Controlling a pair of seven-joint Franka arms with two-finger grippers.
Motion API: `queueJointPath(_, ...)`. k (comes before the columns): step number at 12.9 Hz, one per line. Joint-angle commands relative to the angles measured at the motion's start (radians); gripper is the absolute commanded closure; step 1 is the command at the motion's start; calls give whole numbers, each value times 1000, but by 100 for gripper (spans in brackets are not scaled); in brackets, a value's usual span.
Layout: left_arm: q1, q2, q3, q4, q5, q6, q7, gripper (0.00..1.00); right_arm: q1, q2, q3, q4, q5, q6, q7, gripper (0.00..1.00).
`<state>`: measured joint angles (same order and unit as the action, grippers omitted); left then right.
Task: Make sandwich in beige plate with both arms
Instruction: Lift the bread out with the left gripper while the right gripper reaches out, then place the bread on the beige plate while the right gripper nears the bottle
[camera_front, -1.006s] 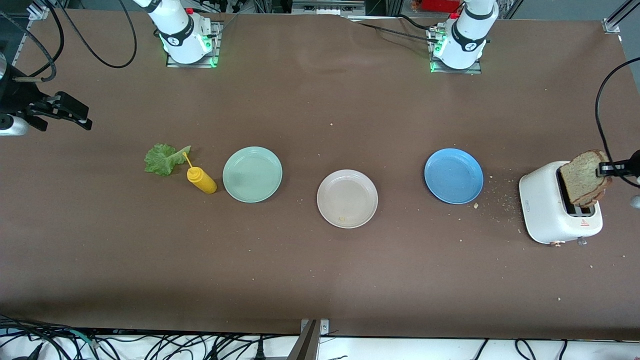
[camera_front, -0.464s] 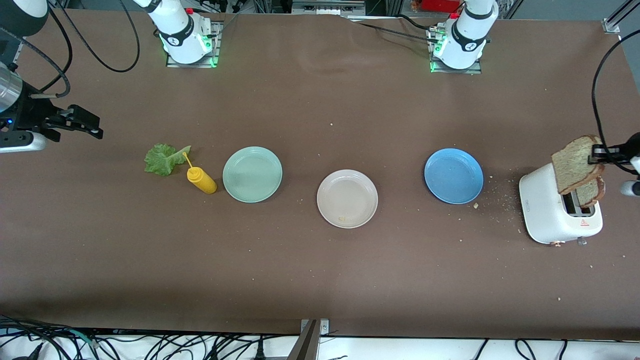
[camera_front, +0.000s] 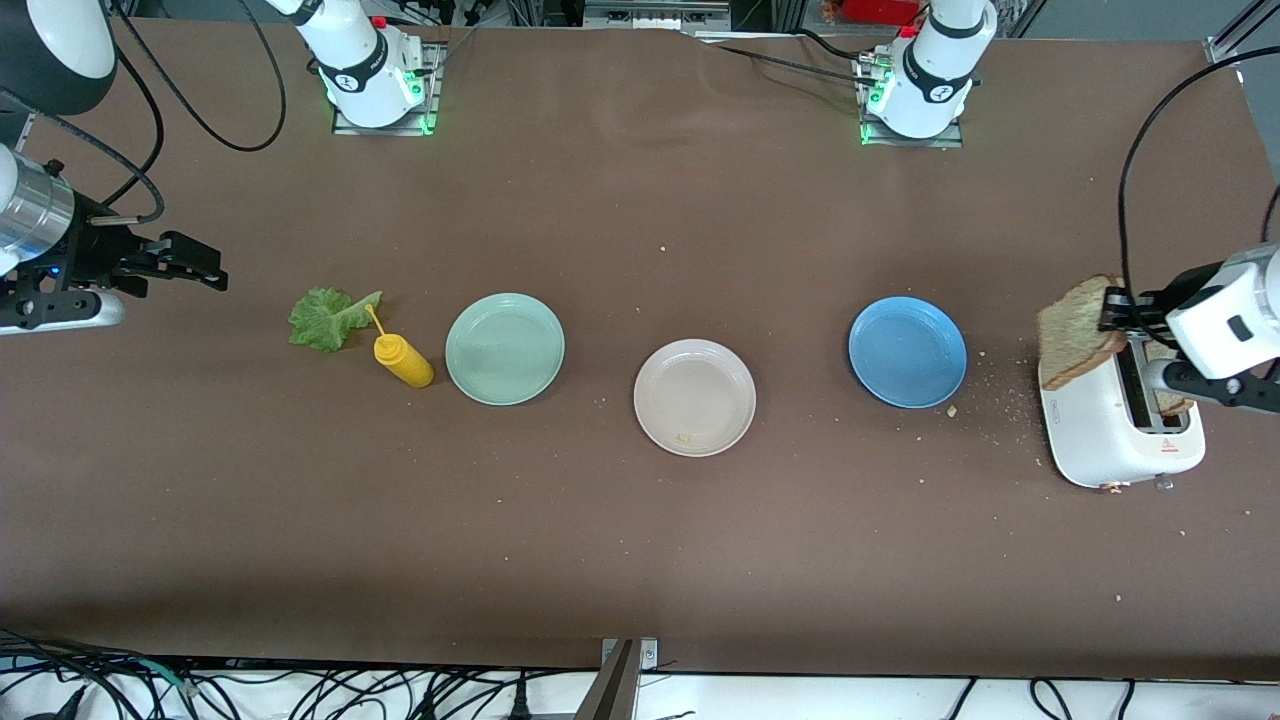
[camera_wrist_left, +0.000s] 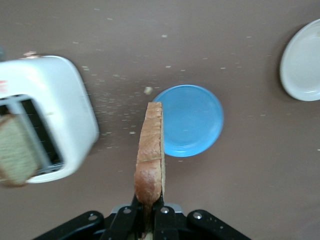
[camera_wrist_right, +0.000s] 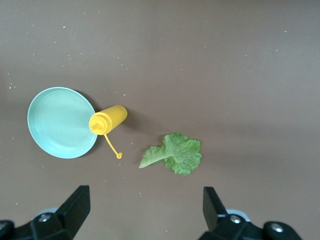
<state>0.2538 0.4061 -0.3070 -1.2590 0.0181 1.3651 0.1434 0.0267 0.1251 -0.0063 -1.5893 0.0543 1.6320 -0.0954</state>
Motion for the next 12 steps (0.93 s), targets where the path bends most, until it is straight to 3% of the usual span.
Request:
queueJointPath(1,-31,65,-1,12,-142,-11,-45,100,-11,14,2,23,51,-23,-225,0)
queueJointPath(4,-67,137,-1,9,-298,23,-47,100,-72,79,-14,22,223,-55,-589,0)
queueJointPath(7,-77,229,-1,6,-496,73,-45,100,-80,84,-14,22,266,-49,-732,0)
queueJointPath(10,-157,328,-1,-3,-599,228,-33,100,-109,105,-17,-3,358,-40,-945,0)
queueJointPath(12,-215,371,-1,-46,-717,397,-25,100,-157,181,-18,-17,490,-56,-1160,0)
